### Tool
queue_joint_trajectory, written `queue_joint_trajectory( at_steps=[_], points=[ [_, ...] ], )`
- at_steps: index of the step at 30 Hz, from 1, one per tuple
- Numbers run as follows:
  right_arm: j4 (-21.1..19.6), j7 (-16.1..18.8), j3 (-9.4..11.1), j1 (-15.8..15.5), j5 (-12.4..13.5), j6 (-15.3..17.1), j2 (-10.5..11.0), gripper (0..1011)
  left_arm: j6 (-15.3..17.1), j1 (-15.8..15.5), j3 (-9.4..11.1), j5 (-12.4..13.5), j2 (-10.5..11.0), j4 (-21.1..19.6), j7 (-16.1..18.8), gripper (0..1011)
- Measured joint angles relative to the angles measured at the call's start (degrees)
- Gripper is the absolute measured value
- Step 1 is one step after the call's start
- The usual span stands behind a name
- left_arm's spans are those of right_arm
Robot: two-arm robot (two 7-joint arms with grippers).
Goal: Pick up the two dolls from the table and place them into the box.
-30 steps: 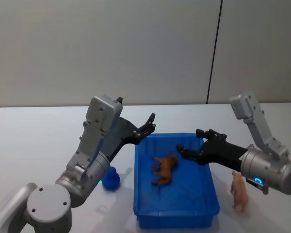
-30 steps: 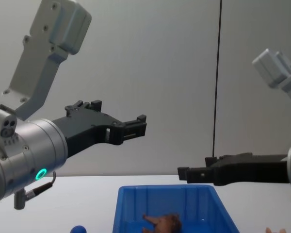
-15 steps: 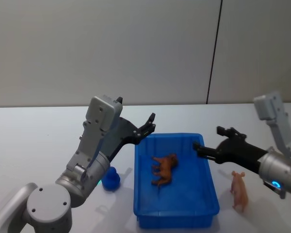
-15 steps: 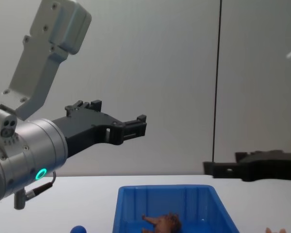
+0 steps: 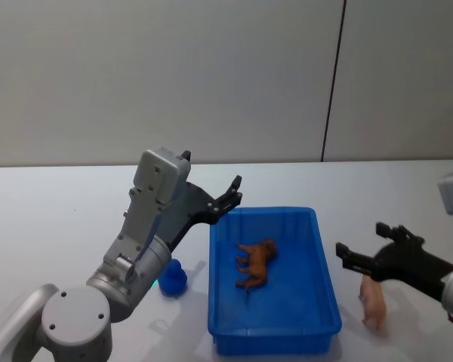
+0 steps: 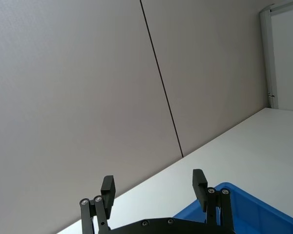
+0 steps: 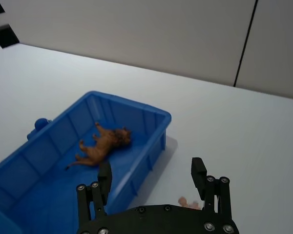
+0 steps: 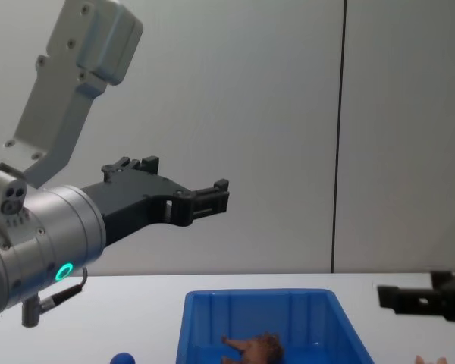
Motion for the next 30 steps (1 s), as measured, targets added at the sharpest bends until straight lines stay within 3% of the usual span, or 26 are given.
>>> queue_joint_trajectory(
  at_steps=[16, 30],
  points=[
    [-2.43, -3.96, 1.06, -5.83, 2.82, 1.02, 3.05, 1001, 0.0, 0.0, 0.0, 0.0, 0.0, 0.0, 0.0, 1003],
    [-0.55, -5.03, 0.53, -6.59, 3.79, 3.02, 2.59, 1001, 0.0, 0.0, 0.0, 0.0, 0.0, 0.0, 0.0, 1003]
  ],
)
